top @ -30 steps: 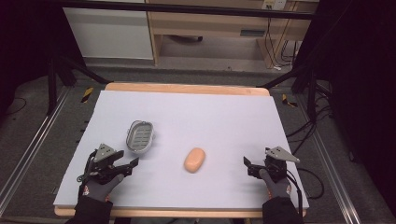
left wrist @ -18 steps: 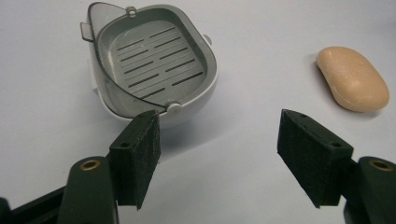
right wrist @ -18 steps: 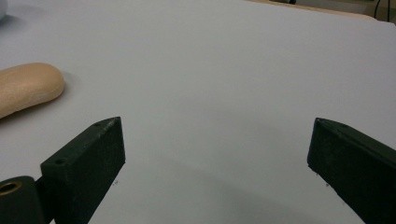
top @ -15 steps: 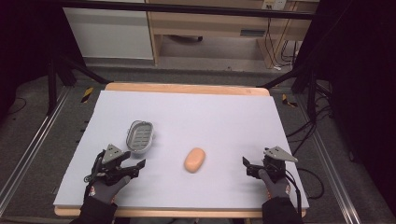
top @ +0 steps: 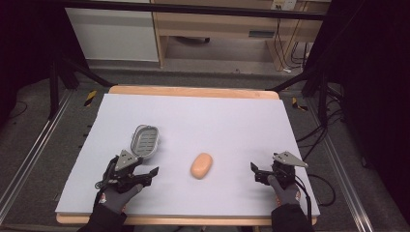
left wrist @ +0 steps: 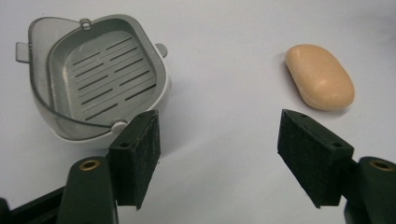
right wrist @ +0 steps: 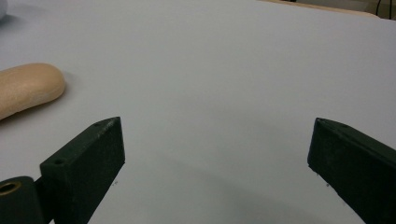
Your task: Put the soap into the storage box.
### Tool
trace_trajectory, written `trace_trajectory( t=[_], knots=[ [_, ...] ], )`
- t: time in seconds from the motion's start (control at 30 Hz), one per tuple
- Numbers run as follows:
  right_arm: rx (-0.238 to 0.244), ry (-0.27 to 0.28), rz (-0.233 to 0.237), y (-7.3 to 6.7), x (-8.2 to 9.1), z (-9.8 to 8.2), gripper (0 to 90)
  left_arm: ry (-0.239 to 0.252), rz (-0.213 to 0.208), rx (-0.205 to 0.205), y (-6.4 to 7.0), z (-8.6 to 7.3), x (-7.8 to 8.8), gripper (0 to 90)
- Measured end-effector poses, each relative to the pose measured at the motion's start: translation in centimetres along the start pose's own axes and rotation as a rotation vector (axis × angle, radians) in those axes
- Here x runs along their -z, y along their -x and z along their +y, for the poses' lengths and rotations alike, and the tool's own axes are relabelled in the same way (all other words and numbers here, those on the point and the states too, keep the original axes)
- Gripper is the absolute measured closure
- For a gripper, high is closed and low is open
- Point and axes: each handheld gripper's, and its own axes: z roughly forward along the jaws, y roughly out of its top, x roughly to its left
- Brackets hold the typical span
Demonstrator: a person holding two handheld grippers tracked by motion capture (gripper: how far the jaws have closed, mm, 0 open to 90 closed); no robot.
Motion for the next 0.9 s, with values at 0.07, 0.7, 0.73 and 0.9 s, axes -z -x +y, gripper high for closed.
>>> trace_trajectory(
  t=[0.07, 0.7, 0.73, 0.9],
  knots=[
    [-0.002, -0.001, 0.000, 0.0, 0.0, 0.0, 4.1, -0.004, -0.004, -0.009, 0.5, 0.1, -0.2, 29.3],
    [-0.013, -0.008, 0.004, -0.1, -0.1, 0.0, 4.0, -0.024, -0.034, -0.061, 2.9, 0.9, -1.4, 29.0],
    [-0.015, -0.007, 0.004, 0.0, -0.1, 0.0, 4.0, -0.025, -0.034, -0.071, 3.0, 0.9, -1.4, 29.0],
    [-0.022, -0.009, 0.004, -0.1, 0.0, 0.1, 3.9, -0.024, -0.046, -0.089, 3.7, 1.4, -1.4, 28.9]
  ],
)
